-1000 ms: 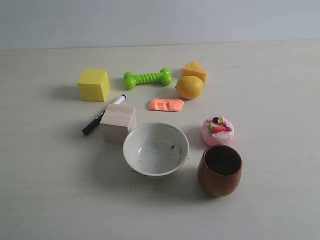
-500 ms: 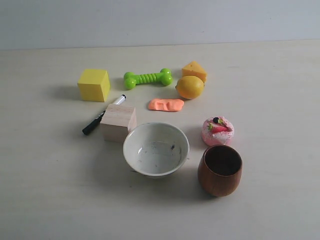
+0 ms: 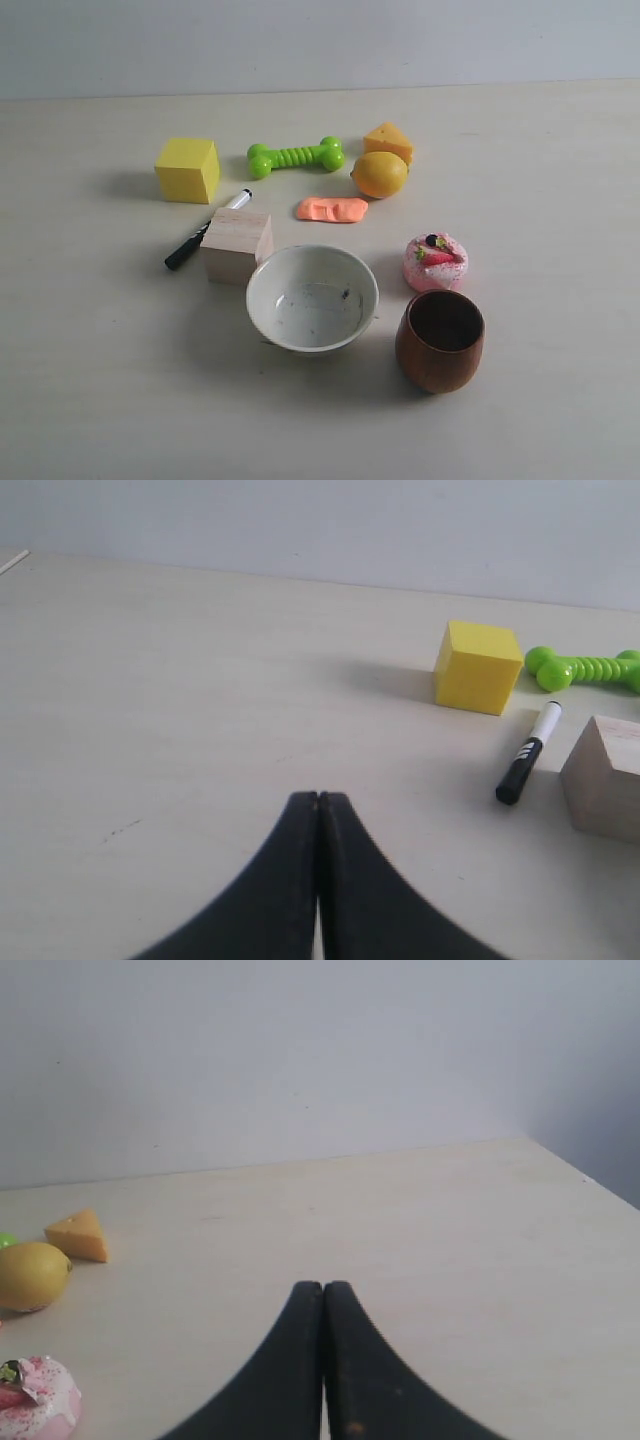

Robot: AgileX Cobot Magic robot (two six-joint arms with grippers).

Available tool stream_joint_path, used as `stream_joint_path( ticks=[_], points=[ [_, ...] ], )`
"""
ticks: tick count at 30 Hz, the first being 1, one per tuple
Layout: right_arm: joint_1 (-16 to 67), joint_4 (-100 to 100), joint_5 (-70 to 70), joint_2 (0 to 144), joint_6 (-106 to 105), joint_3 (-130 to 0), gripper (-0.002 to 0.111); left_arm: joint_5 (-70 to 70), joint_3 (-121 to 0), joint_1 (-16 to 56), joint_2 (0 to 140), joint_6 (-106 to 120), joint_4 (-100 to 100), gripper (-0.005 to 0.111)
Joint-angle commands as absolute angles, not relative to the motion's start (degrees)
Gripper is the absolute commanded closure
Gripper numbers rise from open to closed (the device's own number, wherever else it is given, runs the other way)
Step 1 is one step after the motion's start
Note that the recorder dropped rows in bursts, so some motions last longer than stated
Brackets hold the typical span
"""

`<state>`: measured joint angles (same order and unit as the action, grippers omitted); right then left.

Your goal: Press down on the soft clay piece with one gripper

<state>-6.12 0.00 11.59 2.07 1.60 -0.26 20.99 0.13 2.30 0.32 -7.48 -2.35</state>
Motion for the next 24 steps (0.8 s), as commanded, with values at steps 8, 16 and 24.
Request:
stream_joint_path(
  ticks=[8,16,24],
  points=[
    [-6.5,0.0,16.3,1.5,-1.4,0.0,0.108,20.6,0.0,2.7,0.0,-7.6,-2.1,0.107],
    [-6.5,0.0,17.5,1.5,-1.4,0.0,0.108,20.6,0.0,2.7,0.0,-7.6,-2.1,0.107],
    [-6.5,0.0,17.5,1.5,-1.4,0.0,0.108,20.6,0.0,2.7,0.0,-7.6,-2.1,0.107]
  ],
)
